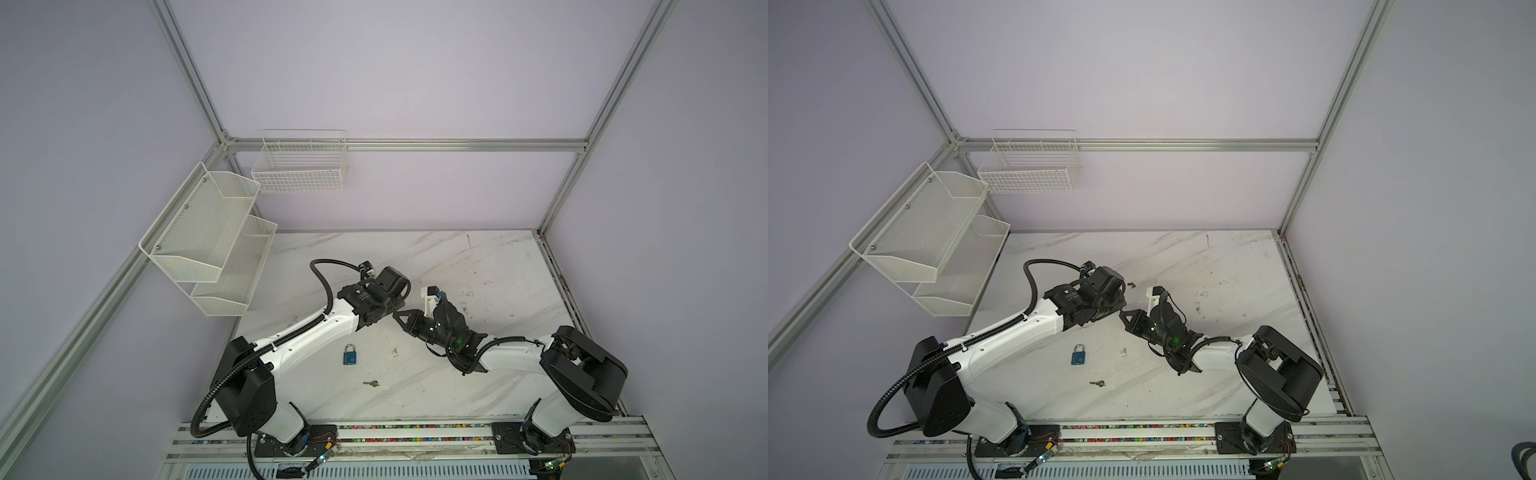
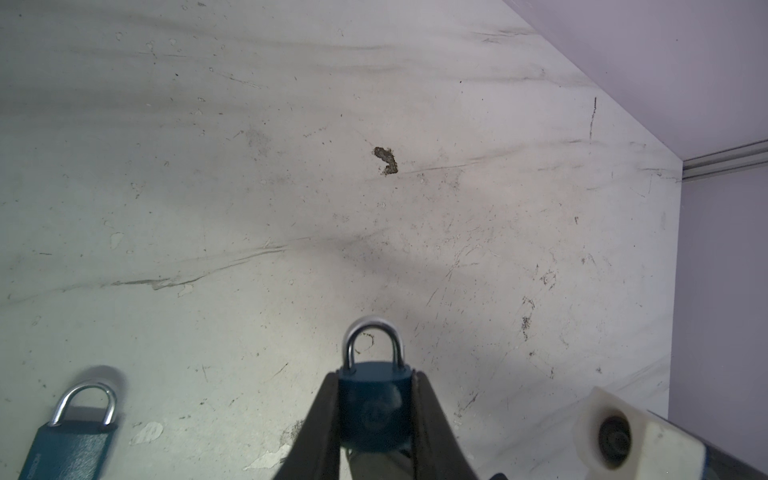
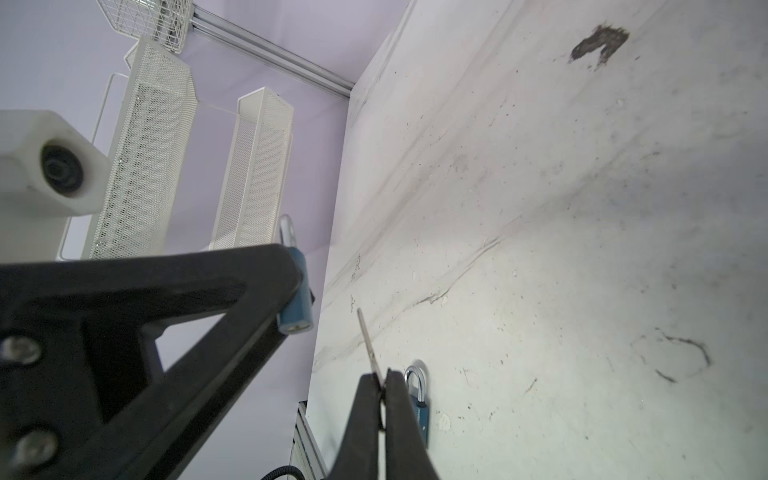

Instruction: Unlock with the key

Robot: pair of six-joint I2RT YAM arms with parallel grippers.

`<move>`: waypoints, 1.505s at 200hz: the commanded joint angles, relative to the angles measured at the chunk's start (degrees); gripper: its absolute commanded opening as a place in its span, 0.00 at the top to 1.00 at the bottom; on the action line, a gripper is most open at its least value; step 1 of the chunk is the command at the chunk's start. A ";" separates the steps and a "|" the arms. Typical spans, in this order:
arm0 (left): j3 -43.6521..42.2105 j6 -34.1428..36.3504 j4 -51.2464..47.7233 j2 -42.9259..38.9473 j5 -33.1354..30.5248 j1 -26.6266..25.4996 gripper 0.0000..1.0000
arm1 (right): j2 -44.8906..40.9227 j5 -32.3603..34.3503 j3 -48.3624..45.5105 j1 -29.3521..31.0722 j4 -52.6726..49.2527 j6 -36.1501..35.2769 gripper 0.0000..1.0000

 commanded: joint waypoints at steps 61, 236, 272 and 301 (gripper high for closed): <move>-1.76 -2.58 1.38 -1.10 -2.66 -0.57 1.00 | -3.50 3.50 0.61 1.23 0.54 0.89 1.00; -1.50 -2.39 2.32 -0.13 -3.05 -1.32 1.00 | -1.51 2.96 2.17 1.18 2.46 0.44 1.00; -1.77 -2.01 2.05 -1.07 -4.88 -1.25 1.00 | -3.47 4.32 1.07 1.20 0.17 0.49 1.00; -1.68 -2.09 2.00 -1.31 -4.92 -1.27 1.00 | -4.06 3.99 0.98 1.28 -0.07 0.53 1.00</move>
